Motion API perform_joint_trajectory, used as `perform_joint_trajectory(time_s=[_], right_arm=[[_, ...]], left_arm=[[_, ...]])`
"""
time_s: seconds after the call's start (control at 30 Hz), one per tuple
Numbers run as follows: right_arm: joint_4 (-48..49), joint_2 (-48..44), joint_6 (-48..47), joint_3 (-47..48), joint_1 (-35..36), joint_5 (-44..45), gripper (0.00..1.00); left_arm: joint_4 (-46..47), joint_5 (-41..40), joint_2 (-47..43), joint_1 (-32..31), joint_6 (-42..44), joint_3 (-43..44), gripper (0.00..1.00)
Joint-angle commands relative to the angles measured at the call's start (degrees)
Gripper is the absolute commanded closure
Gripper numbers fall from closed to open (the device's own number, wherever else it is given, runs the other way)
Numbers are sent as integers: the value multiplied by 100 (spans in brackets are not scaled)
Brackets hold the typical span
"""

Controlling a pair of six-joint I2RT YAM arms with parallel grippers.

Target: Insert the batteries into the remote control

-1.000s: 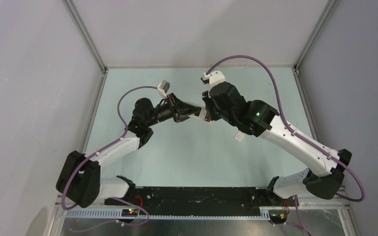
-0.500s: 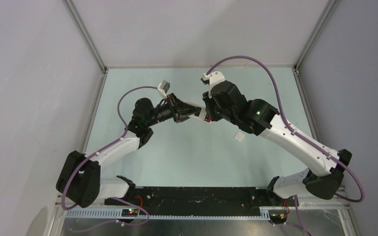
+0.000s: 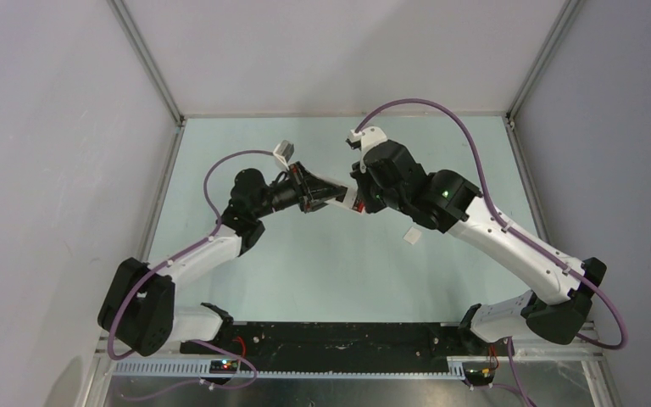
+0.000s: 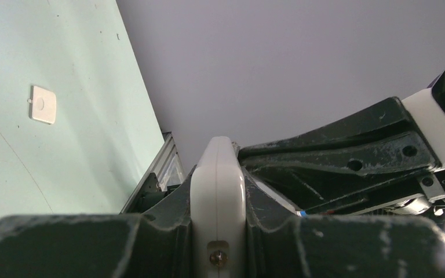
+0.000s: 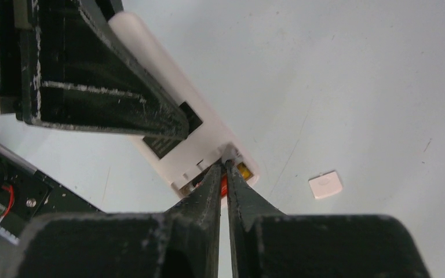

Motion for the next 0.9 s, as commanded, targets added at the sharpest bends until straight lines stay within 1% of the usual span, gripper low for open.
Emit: perform_joint_trajectory(time_s=[0.0, 0.17, 0.3, 0.43, 0.47, 0.6, 0.73, 0.87], right_arm=[[-254, -60, 97, 107, 19, -286, 89], [-264, -44, 147, 93, -1, -312, 90], [-139, -112, 282, 178, -124, -488, 86], [140, -360, 417, 208, -332, -852, 76], [174, -427, 441, 219, -368, -915, 70], [198, -378, 379, 338, -511, -848, 61], [178, -178, 136, 448, -535, -734, 58], [200, -4, -109, 498, -527, -695, 60]], left_arm=[[334, -27, -23, 34, 54, 127, 100], [336, -15, -33, 34, 71, 132, 100], [337, -6, -29, 35, 83, 79, 100], [328, -1, -18, 34, 104, 24, 100], [328, 2, -19, 32, 108, 4, 100], [328, 4, -27, 34, 116, -7, 100], [328, 15, -28, 34, 111, -14, 100], [328, 27, -23, 35, 115, -27, 100]])
